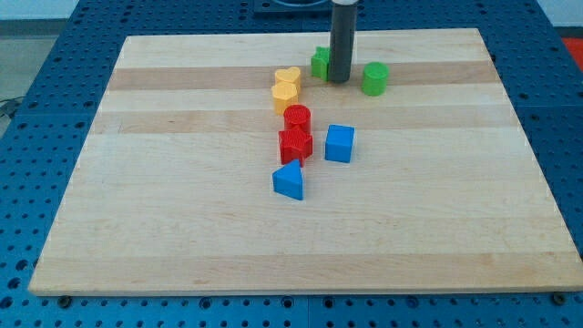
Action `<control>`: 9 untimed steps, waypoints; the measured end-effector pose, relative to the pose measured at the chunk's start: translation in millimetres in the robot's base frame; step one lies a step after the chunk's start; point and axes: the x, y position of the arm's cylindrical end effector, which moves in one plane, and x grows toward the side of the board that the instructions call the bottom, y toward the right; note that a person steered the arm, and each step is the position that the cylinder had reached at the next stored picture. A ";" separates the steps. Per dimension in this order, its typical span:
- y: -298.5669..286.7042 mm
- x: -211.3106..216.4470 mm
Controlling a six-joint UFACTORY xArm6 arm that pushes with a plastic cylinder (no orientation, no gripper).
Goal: Place green star above yellow heart
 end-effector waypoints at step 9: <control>-5.8 -31.9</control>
